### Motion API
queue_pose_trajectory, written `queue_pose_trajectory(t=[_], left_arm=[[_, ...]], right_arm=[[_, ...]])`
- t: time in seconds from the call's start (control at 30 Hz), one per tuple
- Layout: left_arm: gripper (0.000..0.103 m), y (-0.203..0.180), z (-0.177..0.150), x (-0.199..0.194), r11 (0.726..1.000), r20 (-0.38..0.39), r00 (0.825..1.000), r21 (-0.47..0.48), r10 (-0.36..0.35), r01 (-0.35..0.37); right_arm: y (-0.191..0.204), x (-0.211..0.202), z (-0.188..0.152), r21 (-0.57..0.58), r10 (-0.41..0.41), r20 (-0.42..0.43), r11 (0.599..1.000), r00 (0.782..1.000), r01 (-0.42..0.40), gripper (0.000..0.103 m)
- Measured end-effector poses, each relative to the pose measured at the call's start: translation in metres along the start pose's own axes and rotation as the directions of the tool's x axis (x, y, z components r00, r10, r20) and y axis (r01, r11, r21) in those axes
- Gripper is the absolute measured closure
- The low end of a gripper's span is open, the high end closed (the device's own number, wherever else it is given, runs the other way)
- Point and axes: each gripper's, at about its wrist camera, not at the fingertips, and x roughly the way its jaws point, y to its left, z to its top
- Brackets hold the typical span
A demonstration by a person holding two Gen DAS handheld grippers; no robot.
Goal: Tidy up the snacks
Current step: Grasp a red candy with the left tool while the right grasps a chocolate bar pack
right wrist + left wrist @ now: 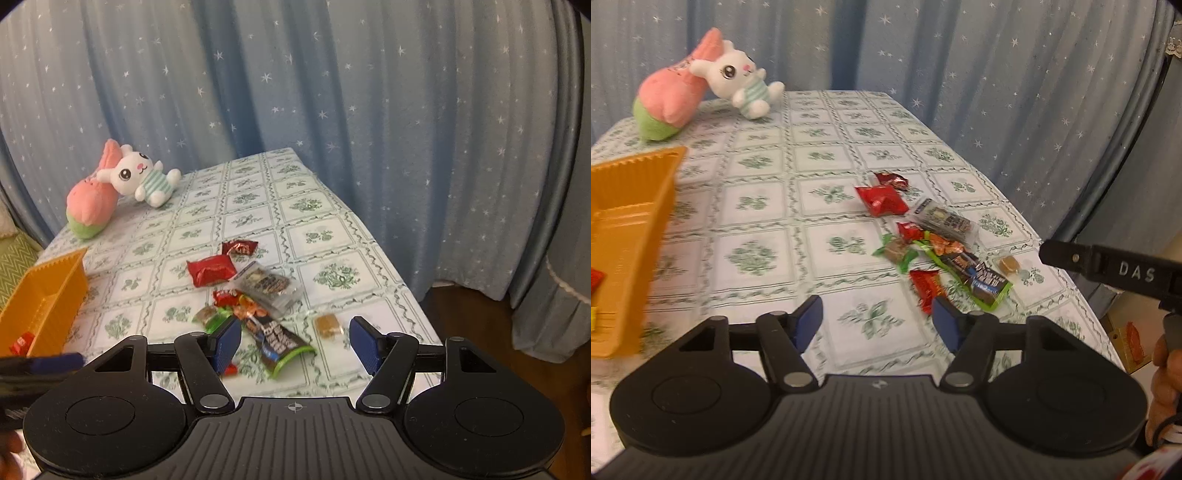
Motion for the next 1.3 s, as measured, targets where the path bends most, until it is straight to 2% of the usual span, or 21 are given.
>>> queue_pose_trajectory(t=[0.2, 0.43, 0.53, 0.57, 0.63, 0.8, 1.0, 1.1, 1.3], left_arm=[[0.06, -0.014, -0.002, 0.037, 1.0, 0.013, 1.0, -0.01, -0.022, 0.022], [0.065, -0.032, -0.003, 0.069, 0.999, 0.013, 0.999, 0.029, -0.039, 0.038], [0.079, -0.039, -0.004, 0.082, 0.997, -0.009, 0.999, 0.074, -0.039, 0.039], [0.081, -0.04, -0.004, 0.085, 0.995, -0.012, 1.0, 0.093, -0.028, 0.029], [0.082, -0.04, -0.005, 0.085, 0.992, -0.01, 1.0, 0.122, -0.018, 0.019], [0.084, -0.02, -0.006, 0.073, 0.992, -0.012, 1.0, 0.129, 0.014, -0.012], [0.084, 0.009, -0.008, 0.05, 0.996, -0.003, 0.999, 0.083, 0.045, -0.044], [0.084, 0.016, -0.009, 0.042, 0.996, 0.005, 0.999, 0.07, 0.045, -0.046], [0.084, 0.021, -0.013, 0.034, 0.997, 0.007, 0.999, 0.066, 0.042, -0.043]], right_arm=[[-0.014, 0.022, 0.008, 0.0, -0.012, -0.006, 1.0, 1.0, 0.012, 0.038], [-0.024, 0.042, 0.005, 0.009, -0.016, -0.021, 1.0, 1.0, 0.017, 0.04], [-0.029, 0.048, 0.005, 0.026, -0.015, -0.03, 1.0, 0.999, 0.016, 0.042], [-0.03, 0.05, 0.005, 0.023, -0.015, -0.032, 1.0, 0.999, 0.016, 0.045], [-0.03, 0.054, 0.005, 0.007, -0.011, -0.039, 1.0, 0.999, 0.012, 0.052], [-0.015, 0.066, 0.006, -0.102, 0.066, -0.05, 0.992, 0.997, -0.071, 0.056], [0.022, 0.092, 0.002, -0.314, 0.131, -0.107, 0.936, 0.986, -0.159, 0.06], [0.034, 0.109, -0.004, -0.382, 0.115, -0.158, 0.909, 0.981, -0.168, 0.066], [0.041, 0.124, -0.012, -0.431, 0.072, -0.18, 0.891, 0.981, -0.145, 0.067]])
